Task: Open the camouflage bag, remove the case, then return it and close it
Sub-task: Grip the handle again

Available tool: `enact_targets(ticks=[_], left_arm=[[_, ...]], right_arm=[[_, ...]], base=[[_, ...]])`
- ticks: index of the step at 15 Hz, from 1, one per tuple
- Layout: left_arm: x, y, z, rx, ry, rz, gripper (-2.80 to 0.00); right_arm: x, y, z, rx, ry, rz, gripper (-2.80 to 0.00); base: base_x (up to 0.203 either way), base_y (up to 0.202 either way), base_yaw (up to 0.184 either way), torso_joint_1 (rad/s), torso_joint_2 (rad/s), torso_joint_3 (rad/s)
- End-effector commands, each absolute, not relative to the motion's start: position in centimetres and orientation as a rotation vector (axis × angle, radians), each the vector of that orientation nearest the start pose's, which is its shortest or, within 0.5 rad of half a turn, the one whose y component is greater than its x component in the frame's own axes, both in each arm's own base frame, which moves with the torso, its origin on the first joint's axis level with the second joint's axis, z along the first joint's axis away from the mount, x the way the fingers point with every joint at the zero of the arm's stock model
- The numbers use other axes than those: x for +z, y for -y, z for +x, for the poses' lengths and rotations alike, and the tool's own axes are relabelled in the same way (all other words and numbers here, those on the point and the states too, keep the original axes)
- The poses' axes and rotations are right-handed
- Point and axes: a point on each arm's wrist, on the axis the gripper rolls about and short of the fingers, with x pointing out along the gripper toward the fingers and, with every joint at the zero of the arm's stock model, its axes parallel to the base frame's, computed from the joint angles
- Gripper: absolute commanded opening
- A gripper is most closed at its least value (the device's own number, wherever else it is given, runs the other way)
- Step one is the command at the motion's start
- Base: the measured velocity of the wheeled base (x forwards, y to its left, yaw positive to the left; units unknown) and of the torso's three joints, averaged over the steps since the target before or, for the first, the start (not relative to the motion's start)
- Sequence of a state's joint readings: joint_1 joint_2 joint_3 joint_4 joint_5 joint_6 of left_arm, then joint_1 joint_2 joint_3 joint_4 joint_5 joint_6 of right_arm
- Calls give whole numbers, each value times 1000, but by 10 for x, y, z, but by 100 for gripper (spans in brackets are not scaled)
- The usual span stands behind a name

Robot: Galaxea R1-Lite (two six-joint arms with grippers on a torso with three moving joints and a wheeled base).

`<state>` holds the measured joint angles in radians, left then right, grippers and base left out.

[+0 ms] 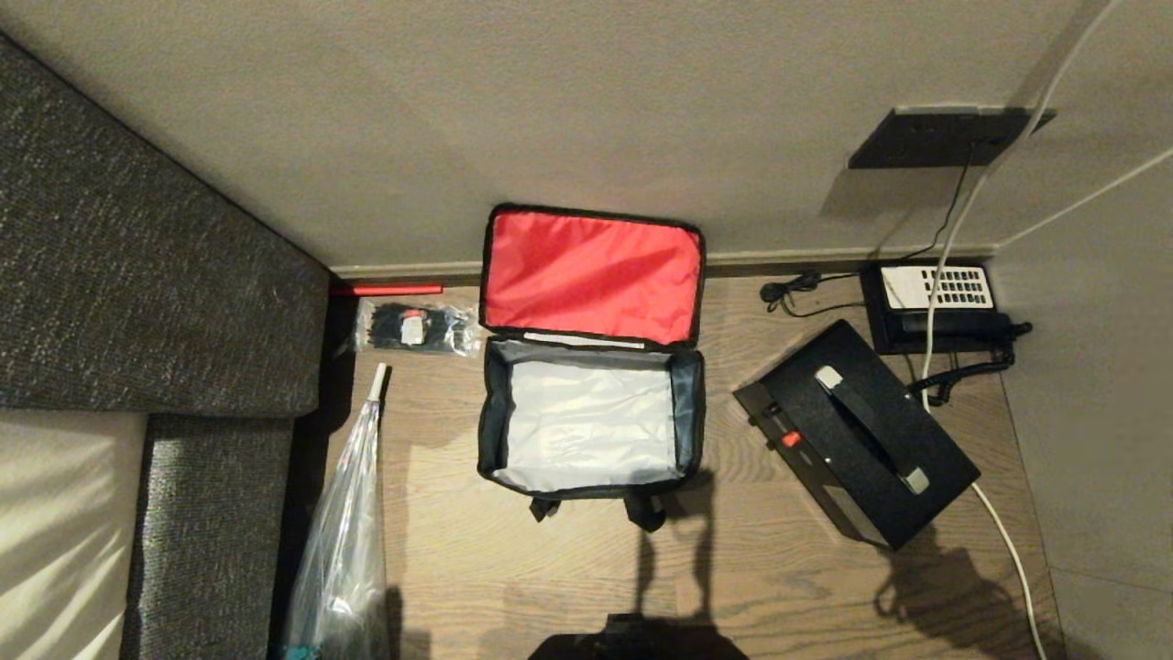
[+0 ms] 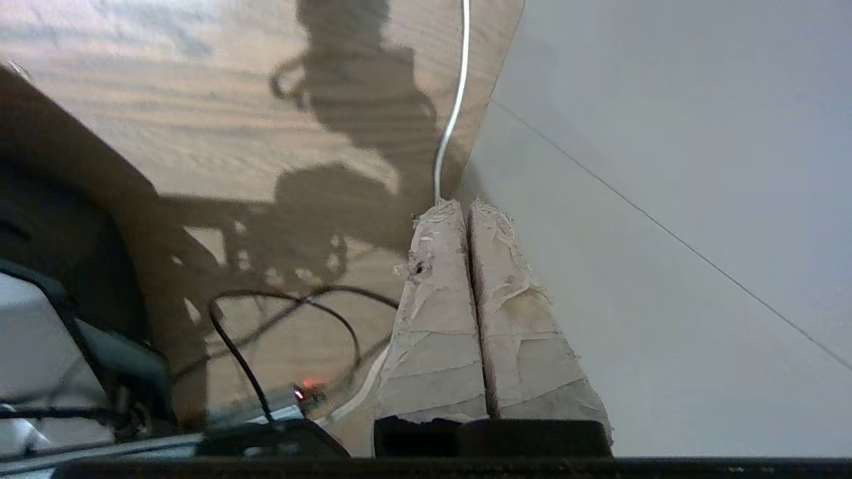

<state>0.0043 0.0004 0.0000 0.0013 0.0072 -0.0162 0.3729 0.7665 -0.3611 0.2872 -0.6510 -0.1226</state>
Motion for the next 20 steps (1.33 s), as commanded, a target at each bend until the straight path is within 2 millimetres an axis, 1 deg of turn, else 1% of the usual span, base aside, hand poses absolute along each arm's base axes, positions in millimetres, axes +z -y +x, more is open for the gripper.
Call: enact_targets(ticks=[1, 4, 5, 6, 7, 8, 9, 10, 12, 14, 16, 20], left_arm=[[74, 0, -23, 12, -3, -17, -280], [74, 0, -23, 12, -3, -17, -280], [74, 0, -23, 12, -3, -17, -280], [74, 0, -23, 12, -3, -17, -280], [74, 0, -23, 12, -3, -17, -280], [74, 0, -23, 12, -3, -17, -280], [74, 0, -23, 12, -3, -17, -280], [74, 0, -23, 12, -3, -17, -280], [74, 0, -23, 12, -3, -17, -280], [74, 0, -23, 12, -3, -17, -280], [74, 0, -23, 12, -3, -17, -280], [74, 0, -23, 12, -3, -17, -280]], right_arm=[[149, -1, 44, -235, -578, -396, -280], [153, 1, 27, -54, -407, -205, -280], [149, -1, 22, 57, -337, -146, -280], [141, -3, 18, 157, -283, -105, -280], [128, -4, 12, 260, -243, -79, -280], [112, -5, 8, 289, -238, -69, -280], [100, -5, 5, 283, -231, -63, -280], [95, -4, -1, 260, -184, -55, -280], [93, -4, -8, 202, -109, -40, -280], [87, -1, -13, 67, -47, -104, -280], [78, 0, -20, 39, -20, -86, -280], [76, 0, -23, 32, 0, -67, -280]], base=[[0, 0, 0, 0, 0, 0], [0, 0, 0, 0, 0, 0], [0, 0, 0, 0, 0, 0], [0, 0, 0, 0, 0, 0], [0, 0, 0, 0, 0, 0], [0, 0, 0, 0, 0, 0], [0, 0, 0, 0, 0, 0], [0, 0, 0, 0, 0, 0], [0, 0, 0, 0, 0, 0], [0, 0, 0, 0, 0, 0], [0, 0, 0, 0, 0, 0], [0, 0, 0, 0, 0, 0]])
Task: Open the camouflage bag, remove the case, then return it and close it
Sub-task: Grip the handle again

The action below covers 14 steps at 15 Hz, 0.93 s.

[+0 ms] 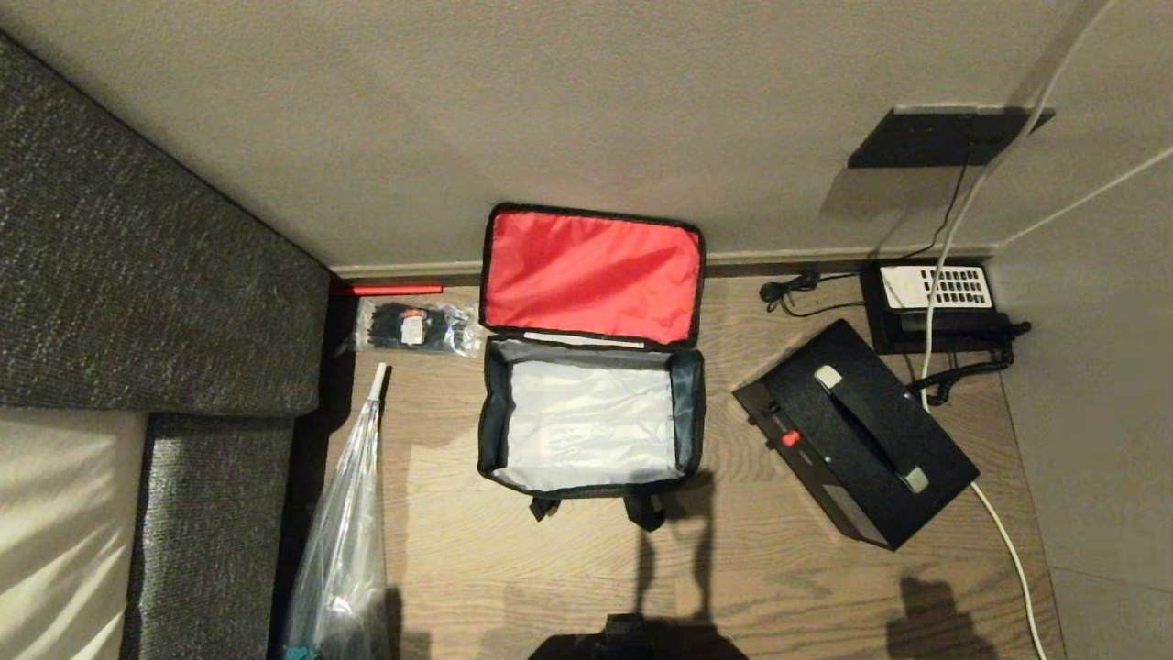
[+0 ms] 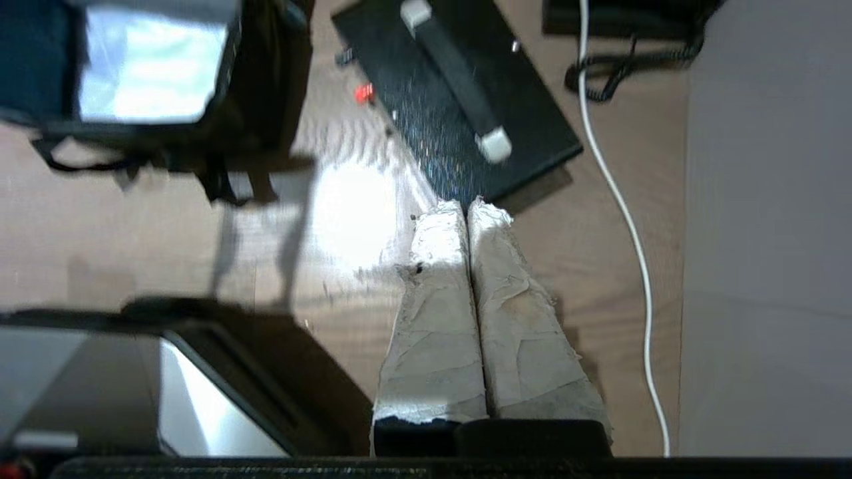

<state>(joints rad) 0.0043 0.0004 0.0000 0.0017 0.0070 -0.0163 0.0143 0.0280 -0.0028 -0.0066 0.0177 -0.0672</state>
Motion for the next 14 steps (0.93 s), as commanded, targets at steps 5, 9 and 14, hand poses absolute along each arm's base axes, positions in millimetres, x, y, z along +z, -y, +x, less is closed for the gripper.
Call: enact_targets(ticks=[5, 9, 14], left_arm=[[74, 0, -23, 12, -3, -17, -280], [74, 0, -23, 12, -3, -17, -280], [74, 0, -23, 12, -3, -17, -280]], right_arm=[[76, 0, -23, 32, 1, -67, -280], [76, 0, -23, 32, 1, -67, -280], [76, 0, -23, 32, 1, -67, -280]], base=[[0, 0, 0, 0, 0, 0], [0, 0, 0, 0, 0, 0], [0, 0, 0, 0, 0, 0]])
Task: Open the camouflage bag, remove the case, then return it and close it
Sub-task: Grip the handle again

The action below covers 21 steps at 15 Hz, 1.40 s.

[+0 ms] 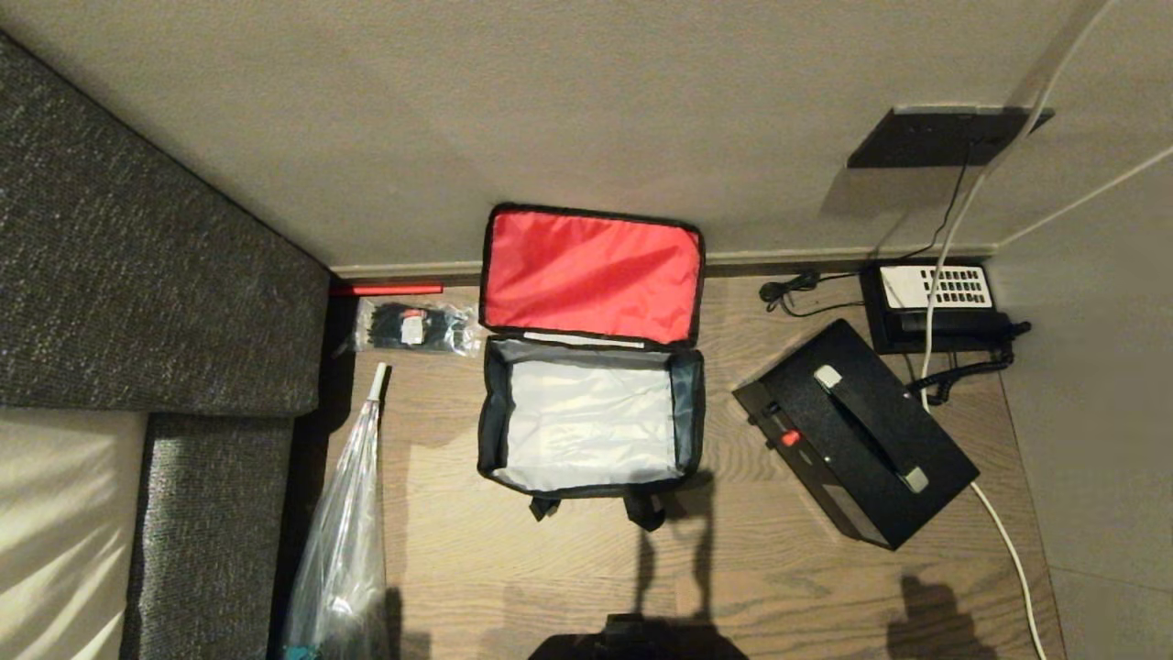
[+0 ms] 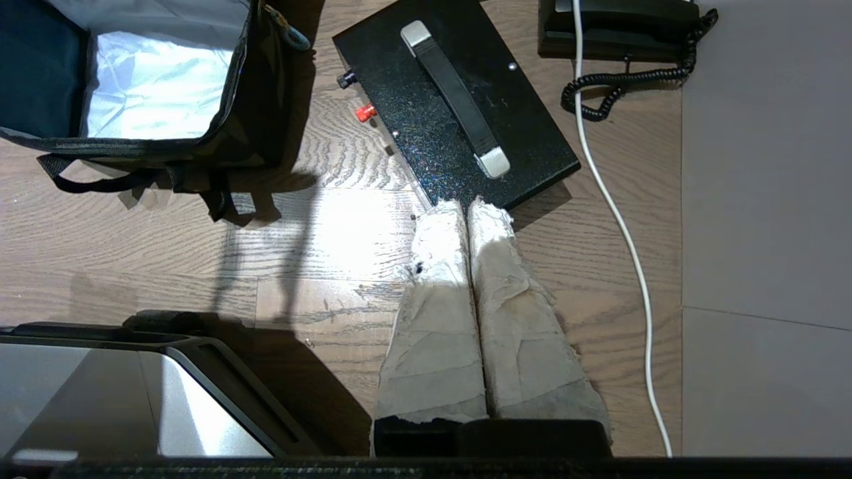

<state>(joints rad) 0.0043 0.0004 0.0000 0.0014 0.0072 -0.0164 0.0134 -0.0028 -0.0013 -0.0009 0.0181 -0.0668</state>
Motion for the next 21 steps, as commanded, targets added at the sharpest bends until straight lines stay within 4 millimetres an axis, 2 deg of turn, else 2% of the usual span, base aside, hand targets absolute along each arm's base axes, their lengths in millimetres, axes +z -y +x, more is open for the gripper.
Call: enact_targets(ticks=[1, 21], left_arm=[[74, 0, -23, 12, -3, -17, -280], [74, 0, -23, 12, -3, -17, -280]], right_arm=[[76, 0, -23, 32, 1, -67, -280], [76, 0, -23, 32, 1, -67, -280]], base=[[0, 0, 0, 0, 0, 0], [0, 0, 0, 0, 0, 0]])
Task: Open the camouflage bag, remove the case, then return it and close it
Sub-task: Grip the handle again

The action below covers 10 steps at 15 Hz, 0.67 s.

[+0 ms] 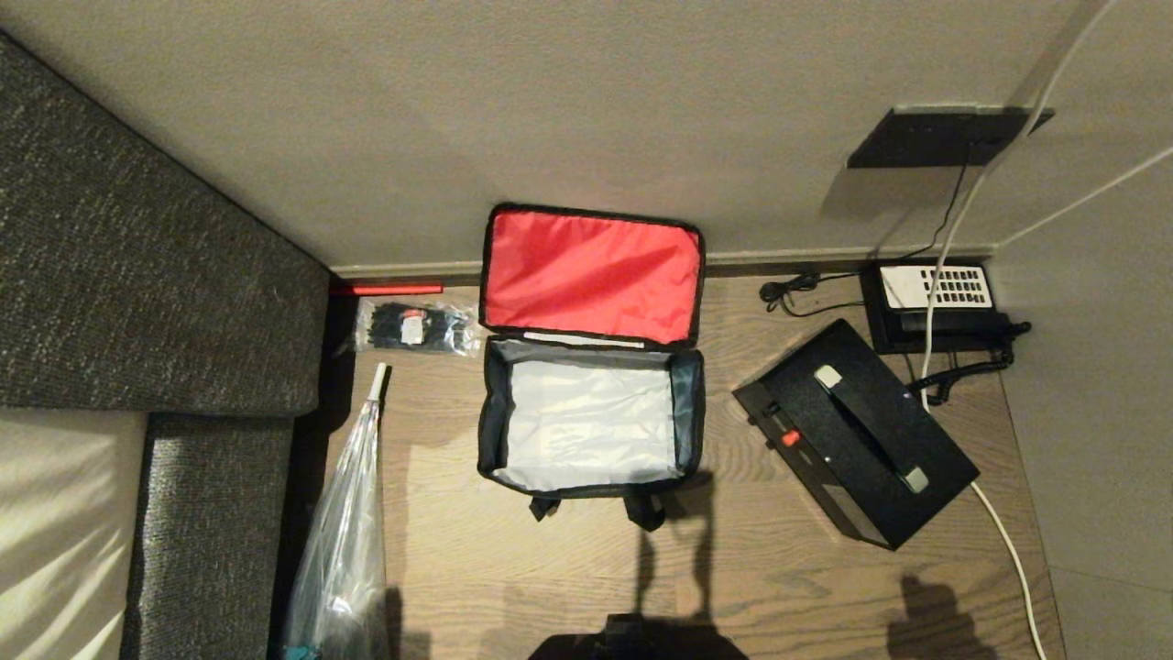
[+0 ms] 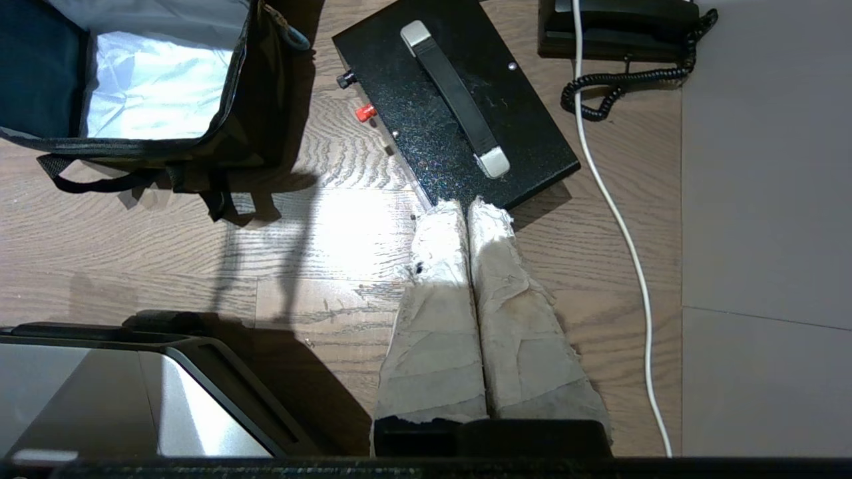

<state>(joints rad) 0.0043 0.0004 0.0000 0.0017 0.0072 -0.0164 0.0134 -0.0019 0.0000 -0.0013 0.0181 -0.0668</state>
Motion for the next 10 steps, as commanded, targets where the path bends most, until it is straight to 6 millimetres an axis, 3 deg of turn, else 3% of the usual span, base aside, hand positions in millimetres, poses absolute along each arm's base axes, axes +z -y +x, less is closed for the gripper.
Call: enact_targets(ticks=[1, 10], left_arm=[[74, 0, -23, 12, -3, -17, -280], [74, 0, -23, 12, -3, -17, -280]], right_arm=[[76, 0, -23, 32, 1, -67, -280], [76, 0, -23, 32, 1, -67, -280]], base=[[0, 0, 0, 0, 0, 0], [0, 0, 0, 0, 0, 0]])
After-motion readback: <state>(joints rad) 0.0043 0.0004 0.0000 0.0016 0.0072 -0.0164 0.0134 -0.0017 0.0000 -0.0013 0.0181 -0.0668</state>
